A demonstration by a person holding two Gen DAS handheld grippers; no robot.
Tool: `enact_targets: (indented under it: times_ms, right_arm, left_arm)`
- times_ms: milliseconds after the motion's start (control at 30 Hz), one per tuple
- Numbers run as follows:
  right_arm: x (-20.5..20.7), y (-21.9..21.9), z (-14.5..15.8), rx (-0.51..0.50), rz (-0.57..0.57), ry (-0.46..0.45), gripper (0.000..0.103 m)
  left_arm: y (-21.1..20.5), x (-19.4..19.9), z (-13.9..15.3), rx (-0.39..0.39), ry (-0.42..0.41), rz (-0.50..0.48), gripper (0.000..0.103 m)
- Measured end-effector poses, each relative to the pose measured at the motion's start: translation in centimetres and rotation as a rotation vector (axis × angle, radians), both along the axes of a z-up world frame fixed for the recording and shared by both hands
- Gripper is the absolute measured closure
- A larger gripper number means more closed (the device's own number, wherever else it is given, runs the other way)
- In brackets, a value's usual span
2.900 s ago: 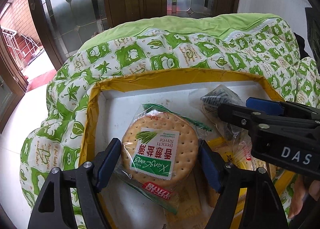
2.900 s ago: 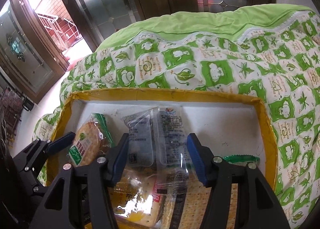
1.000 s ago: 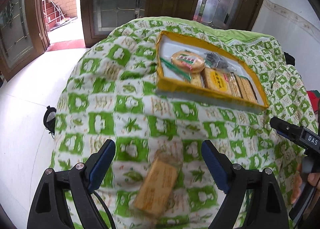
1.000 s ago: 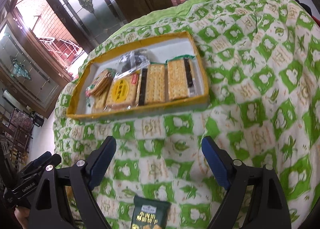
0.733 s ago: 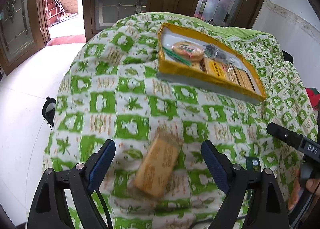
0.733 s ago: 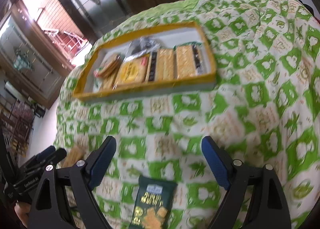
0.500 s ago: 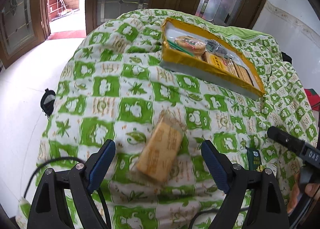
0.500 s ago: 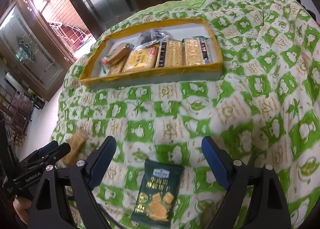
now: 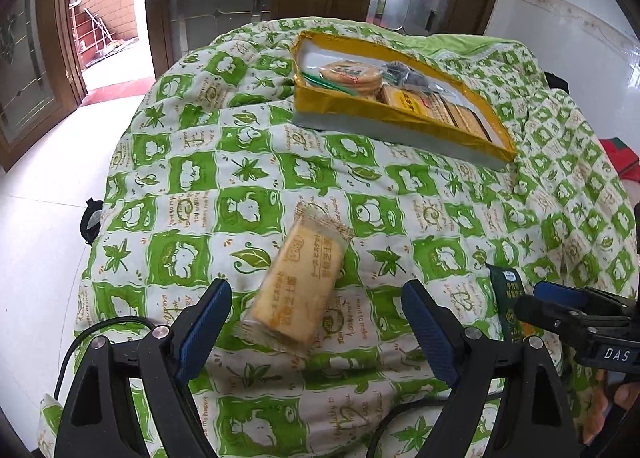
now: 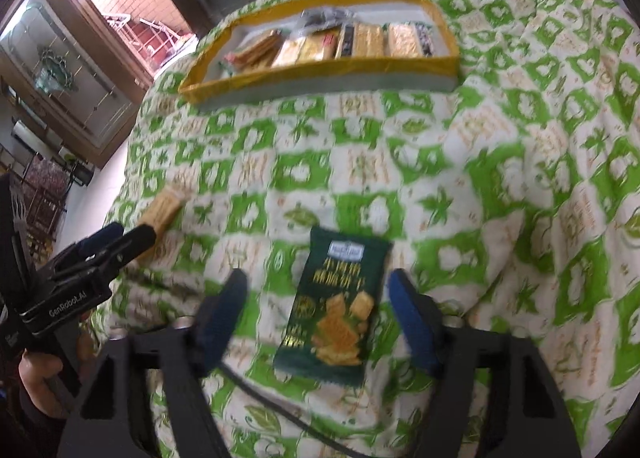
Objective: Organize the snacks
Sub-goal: 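Grasp the long pale cracker pack with left tool while right tool grasps dark green pack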
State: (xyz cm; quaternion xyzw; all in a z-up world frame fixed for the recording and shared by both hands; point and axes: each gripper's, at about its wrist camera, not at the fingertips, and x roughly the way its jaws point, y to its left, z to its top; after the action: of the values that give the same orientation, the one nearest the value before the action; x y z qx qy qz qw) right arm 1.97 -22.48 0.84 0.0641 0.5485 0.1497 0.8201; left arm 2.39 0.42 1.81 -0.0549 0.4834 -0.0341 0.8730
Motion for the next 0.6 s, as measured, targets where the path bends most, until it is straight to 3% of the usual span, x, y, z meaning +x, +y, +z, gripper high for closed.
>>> enact_targets:
  times_ms: [467, 567, 600]
  right_arm:
    - [0.6, 0.3, -2.6, -0.037, 0.006, 0.103, 0.049]
    - [0.6, 0.2, -2.7, -0.041, 0.007, 0.101, 0.054]
    - [0.6, 0.3, -2.6, -0.045, 0.009, 0.094, 0.056]
  left_arm:
    - [-0.6, 0.3, -1.4, 0.018, 0.041, -0.035, 0.029]
    - [-0.4, 0.4, -1.5, 0.016, 0.04, -0.023, 0.039]
    - [-0.2, 0.4, -1.5, 0.011, 0.041, -0.017, 0.047]
